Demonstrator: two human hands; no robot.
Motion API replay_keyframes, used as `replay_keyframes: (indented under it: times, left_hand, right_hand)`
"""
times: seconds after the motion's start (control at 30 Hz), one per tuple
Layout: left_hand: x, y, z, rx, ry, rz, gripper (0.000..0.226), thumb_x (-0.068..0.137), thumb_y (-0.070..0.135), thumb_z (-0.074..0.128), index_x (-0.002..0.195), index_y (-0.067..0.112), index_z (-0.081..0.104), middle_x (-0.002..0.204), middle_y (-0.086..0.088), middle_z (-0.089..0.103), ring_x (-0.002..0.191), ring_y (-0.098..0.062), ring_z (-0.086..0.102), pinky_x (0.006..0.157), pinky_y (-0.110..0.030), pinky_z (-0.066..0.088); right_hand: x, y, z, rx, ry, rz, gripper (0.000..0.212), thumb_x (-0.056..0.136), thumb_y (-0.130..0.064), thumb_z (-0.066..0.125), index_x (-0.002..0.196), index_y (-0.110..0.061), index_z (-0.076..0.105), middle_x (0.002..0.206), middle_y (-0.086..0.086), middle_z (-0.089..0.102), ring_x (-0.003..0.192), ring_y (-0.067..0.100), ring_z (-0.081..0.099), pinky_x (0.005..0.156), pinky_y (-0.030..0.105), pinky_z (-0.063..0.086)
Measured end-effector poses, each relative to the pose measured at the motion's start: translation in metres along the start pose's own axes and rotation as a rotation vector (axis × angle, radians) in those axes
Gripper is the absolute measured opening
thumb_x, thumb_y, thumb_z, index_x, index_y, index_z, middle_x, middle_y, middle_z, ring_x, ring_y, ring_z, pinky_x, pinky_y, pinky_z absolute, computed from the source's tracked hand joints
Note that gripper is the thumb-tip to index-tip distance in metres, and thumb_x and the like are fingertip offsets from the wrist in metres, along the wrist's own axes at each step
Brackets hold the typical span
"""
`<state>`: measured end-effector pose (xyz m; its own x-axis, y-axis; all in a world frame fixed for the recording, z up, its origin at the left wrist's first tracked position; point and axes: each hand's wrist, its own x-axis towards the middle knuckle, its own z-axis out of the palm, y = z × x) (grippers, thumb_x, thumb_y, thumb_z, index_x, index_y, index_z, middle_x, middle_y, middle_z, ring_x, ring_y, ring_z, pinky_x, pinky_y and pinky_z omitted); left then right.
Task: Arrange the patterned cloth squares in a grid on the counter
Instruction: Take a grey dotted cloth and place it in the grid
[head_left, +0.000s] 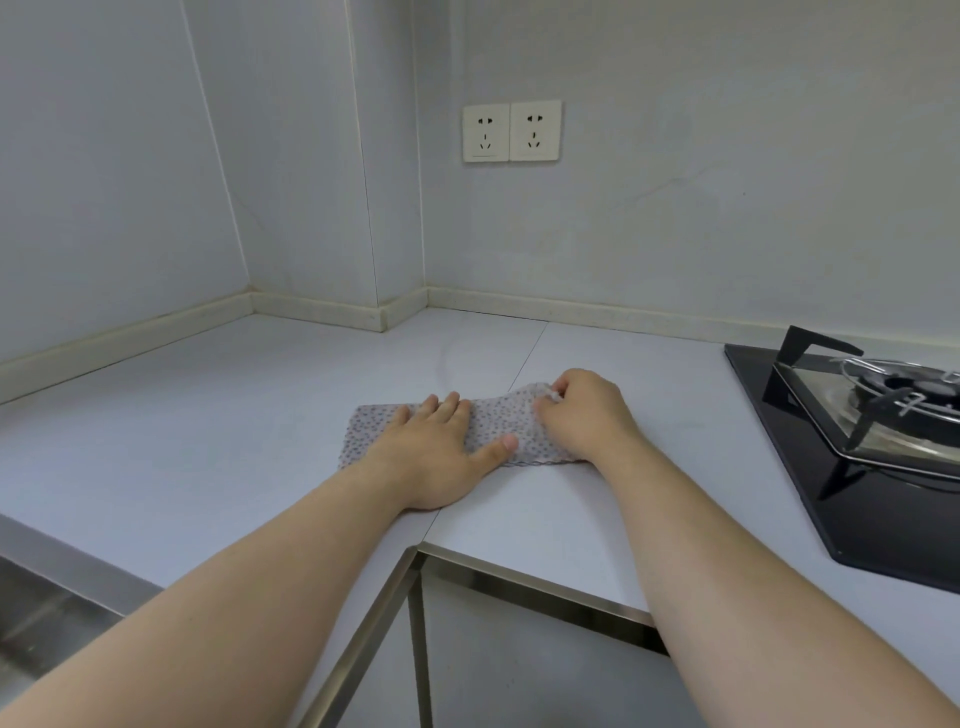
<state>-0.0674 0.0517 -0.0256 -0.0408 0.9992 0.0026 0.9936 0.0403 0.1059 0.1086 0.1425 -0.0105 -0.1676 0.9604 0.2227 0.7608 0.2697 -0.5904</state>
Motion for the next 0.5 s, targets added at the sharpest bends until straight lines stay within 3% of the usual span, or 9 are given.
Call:
replay_keyframes:
  times: [0.1,0.27,0.37,0.5]
  left_hand:
    - [-0.001,0.001,-0.002,0.014,-0.02,0.011,0.11,0.079,0.091,0.002,0.162,0.02,-0.002,0.17,0.0,-0.002,0.157,-0.022,-0.002,0.126,-0.05,0.001]
    - [-0.005,0.007,-0.007,0.003,-0.103,0.094,0.111,0.077,0.094,0.006,0.161,0.024,-0.012,0.169,0.004,-0.01,0.156,-0.02,-0.008,0.126,-0.05,-0.003]
    - [-0.012,0.026,-0.01,0.012,-0.149,0.223,0.107,0.079,0.094,0.013,0.159,0.03,-0.016,0.168,0.006,-0.013,0.155,-0.018,-0.013,0.126,-0.049,-0.003]
    - [-0.014,0.047,-0.011,-0.006,-0.167,0.355,0.112,0.078,0.093,0.032,0.162,0.028,-0.003,0.17,0.003,-0.001,0.156,-0.02,-0.006,0.126,-0.05,0.0]
  right_hand:
    - [-0.001,-0.009,-0.007,0.288,0.053,0.005,0.017,0.097,-0.032,0.06,0.103,-0.017,0.061,0.098,-0.002,0.063,0.088,0.018,0.059,0.067,0.027,0.042]
    - [-0.008,-0.023,-0.019,0.772,-0.013,0.023,0.018,0.089,-0.02,0.075,0.098,-0.022,0.059,0.1,0.006,0.07,0.092,0.023,0.07,0.081,0.038,0.057]
    - [-0.012,-0.029,-0.034,1.083,-0.092,0.068,0.028,0.083,-0.004,0.078,0.101,-0.018,0.061,0.095,0.01,0.072,0.078,0.022,0.071,0.071,0.035,0.06]
    - [-0.019,-0.031,-0.042,1.132,-0.151,0.067,0.038,0.084,0.001,0.073,0.118,-0.013,0.064,0.097,0.009,0.07,0.074,0.017,0.067,0.063,0.028,0.056]
